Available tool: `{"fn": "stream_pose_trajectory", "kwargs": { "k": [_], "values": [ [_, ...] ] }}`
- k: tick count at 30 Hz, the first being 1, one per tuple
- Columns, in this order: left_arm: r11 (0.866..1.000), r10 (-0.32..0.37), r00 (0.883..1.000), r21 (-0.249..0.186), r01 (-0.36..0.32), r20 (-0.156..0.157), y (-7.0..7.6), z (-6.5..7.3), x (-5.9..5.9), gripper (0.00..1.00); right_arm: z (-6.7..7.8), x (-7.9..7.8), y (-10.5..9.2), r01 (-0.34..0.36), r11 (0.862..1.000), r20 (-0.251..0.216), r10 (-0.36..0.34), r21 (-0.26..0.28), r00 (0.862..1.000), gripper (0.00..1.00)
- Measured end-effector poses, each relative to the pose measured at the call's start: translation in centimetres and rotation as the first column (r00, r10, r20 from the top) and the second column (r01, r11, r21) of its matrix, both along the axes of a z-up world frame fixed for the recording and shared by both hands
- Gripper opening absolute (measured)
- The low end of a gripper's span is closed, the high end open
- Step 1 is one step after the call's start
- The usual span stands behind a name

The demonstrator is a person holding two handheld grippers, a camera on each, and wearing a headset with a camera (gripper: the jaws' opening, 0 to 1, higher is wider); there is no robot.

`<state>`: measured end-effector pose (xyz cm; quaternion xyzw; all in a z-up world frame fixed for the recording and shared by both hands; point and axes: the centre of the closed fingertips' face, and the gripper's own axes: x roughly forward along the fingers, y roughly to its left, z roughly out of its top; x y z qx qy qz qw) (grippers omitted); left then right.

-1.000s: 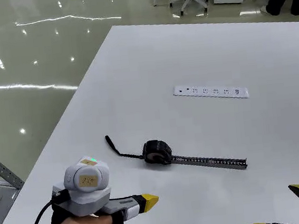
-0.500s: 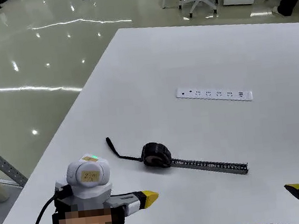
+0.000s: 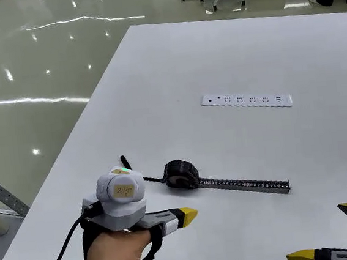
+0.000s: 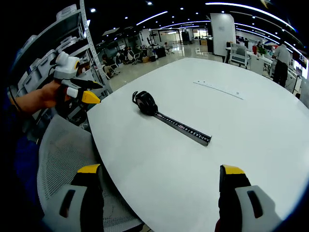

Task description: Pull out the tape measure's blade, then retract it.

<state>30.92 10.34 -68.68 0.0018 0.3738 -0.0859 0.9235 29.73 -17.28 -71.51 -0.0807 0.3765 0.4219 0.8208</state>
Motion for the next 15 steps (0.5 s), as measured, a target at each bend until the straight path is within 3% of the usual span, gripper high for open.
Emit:
{"fn": "stream_pose_trajectory", "kwargs": {
  "k": [6, 15],
  "values": [
    [1.000, 0.005, 1.000, 0.001, -0.005, 0.009, -0.4, -0.3, 0.9, 1.00, -0.3, 0.3, 0.5, -0.021, 1.000, 0.005, 0.021, -0.005, 1.000, 0.96],
    [1.000, 0.016, 1.000, 0.006, -0.016, 0.009, -0.7, -1.1, 2.0, 0.99, -0.5, 2.4, 1.3, -0.053, 0.998, 0.028, 0.053, -0.016, 0.998, 0.95]
  ]
}}
